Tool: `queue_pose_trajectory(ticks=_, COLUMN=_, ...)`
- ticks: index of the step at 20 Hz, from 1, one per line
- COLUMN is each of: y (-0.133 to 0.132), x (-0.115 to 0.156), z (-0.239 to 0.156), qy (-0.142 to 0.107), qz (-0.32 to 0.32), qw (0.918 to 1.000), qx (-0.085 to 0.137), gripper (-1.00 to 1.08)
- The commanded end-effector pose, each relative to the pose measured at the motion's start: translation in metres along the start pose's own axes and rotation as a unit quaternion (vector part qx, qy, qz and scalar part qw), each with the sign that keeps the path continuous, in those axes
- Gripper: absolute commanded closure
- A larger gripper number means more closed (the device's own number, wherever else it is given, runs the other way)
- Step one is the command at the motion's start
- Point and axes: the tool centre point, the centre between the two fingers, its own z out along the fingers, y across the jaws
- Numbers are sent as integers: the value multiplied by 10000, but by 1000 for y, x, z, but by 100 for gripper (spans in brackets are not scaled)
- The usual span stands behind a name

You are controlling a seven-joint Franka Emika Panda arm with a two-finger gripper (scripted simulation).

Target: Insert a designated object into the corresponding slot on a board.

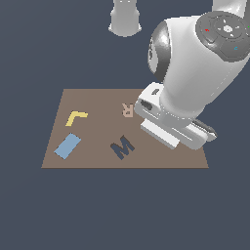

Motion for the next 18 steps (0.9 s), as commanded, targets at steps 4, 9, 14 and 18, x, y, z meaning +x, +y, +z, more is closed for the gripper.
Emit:
queue_pose_trajectory(ticks=4, y=19, x=8, z=-1, qy=4, qz=-965, qw=9953, qx=2, gripper=108)
queue_pose_trajectory(ticks=9, y=34, x=19, z=-2, qy=6, qz=-1823, qw=9833, qx=2, gripper=108)
queue_pose_trajectory(ticks=14, y=47, x=32, z=-3, qy=7, qz=-2661, qw=9639, qx=1, gripper=108)
queue_pose_trajectory(ticks=18, y=56, x=44, z=-3, qy=8, qz=-3317, qw=9434, qx=0, gripper=108)
